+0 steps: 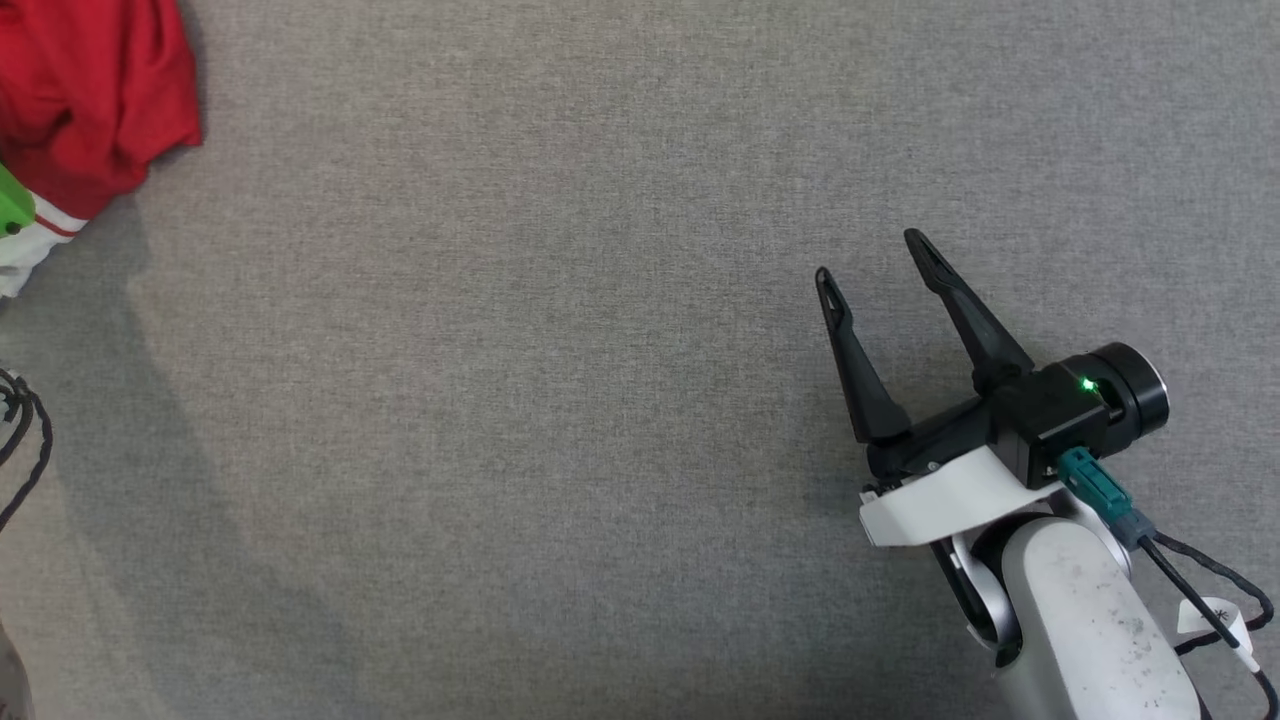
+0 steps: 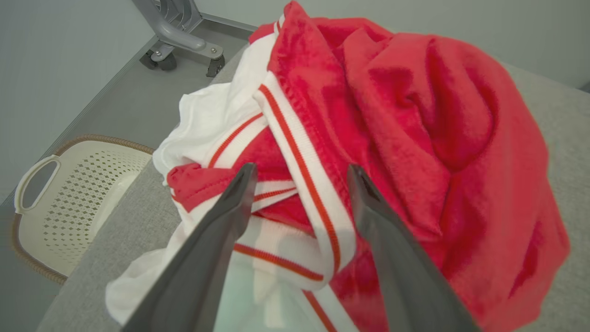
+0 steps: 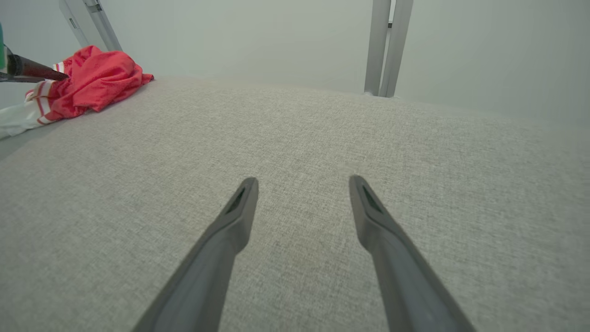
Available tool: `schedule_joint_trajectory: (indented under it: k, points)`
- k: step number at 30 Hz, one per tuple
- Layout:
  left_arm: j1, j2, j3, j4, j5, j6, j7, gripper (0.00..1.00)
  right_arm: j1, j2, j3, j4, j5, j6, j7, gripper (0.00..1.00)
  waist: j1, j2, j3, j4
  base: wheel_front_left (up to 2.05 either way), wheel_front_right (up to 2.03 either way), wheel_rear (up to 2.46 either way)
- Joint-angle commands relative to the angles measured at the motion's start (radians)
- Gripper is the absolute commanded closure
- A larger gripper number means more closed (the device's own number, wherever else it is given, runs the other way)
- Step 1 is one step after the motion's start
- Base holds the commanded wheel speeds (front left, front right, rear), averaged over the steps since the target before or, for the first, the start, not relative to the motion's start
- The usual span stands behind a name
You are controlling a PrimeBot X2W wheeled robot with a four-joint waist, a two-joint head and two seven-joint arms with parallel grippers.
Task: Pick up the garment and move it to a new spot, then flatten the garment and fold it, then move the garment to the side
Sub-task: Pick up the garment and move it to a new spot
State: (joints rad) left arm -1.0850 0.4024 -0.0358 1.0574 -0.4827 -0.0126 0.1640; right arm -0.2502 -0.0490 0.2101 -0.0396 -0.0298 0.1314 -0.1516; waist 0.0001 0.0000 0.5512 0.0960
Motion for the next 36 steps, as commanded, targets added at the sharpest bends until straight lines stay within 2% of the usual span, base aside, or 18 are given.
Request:
schedule_joint_trajectory:
  k: [1,7,8,9,10,11,18,25,30,36]
  points:
    - [-0.018,0.009,-0.001,0.013,0.01,0.017,-0.01,0.0,-0.007,-0.003,0.002,-0.009,-0.003,-0.002,-0.005,0.0,-0.0001,0.0,0.02,-0.022,0.0,0.0,0.0]
    - [-0.026,-0.018,0.008,0.066,-0.019,0.012,-0.012,0.02,-0.008,-0.003,0.007,-0.007,0.001,-0.002,-0.009,0.0,-0.0001,0.0,0.012,-0.023,0.0,0.0,0.0]
    - [-0.026,-0.02,0.007,0.072,-0.02,0.01,-0.016,0.34,-0.009,-0.003,0.008,-0.005,0.003,-0.002,-0.01,0.0,-0.0001,0.0,0.01,-0.024,0.0,0.0,0.0]
    - [-0.026,-0.02,0.006,0.076,-0.021,0.007,-0.021,0.58,-0.011,-0.003,0.009,-0.004,0.004,-0.002,-0.011,0.0,-0.0001,0.0,0.007,-0.024,0.0,0.0,0.0]
    - [-0.024,-0.018,0.002,0.083,-0.019,0.007,-0.027,0.87,-0.013,-0.003,0.009,-0.002,0.005,-0.002,-0.013,0.0,-0.0001,0.0,0.003,-0.026,0.0,0.0,0.0]
    - [-0.022,-0.016,-0.002,0.087,-0.014,0.005,-0.035,1.0,-0.014,-0.003,0.008,0.0,0.006,-0.002,-0.016,0.0,-0.0001,0.0,-0.001,-0.026,0.0,0.0,0.0]
    - [-0.021,0.018,-0.048,0.087,0.038,-0.01,-0.132,1.0,-0.007,-0.003,-0.005,0.042,0.027,-0.002,-0.045,0.0,-0.0001,0.0,-0.085,-0.027,0.0,0.0,0.0]
    - [-0.052,0.043,-0.134,0.056,0.111,-0.059,-0.22,1.0,0.025,-0.003,-0.01,0.112,0.076,-0.002,-0.078,0.0,-0.0001,0.0,-0.249,-0.038,0.0,0.0,0.0]
    - [-0.076,0.023,-0.205,0.02,0.157,-0.092,-0.264,1.0,0.07,-0.003,-0.035,0.163,0.115,-0.002,-0.096,0.0,-0.0001,0.0,-0.4,-0.065,0.0,0.0,0.0]
    - [-0.097,-0.055,-0.288,-0.049,0.162,-0.114,-0.283,1.0,0.155,-0.003,-0.102,0.199,0.133,-0.002,-0.107,0.0,-0.0001,0.0,-0.548,-0.104,0.0,0.0,0.0]
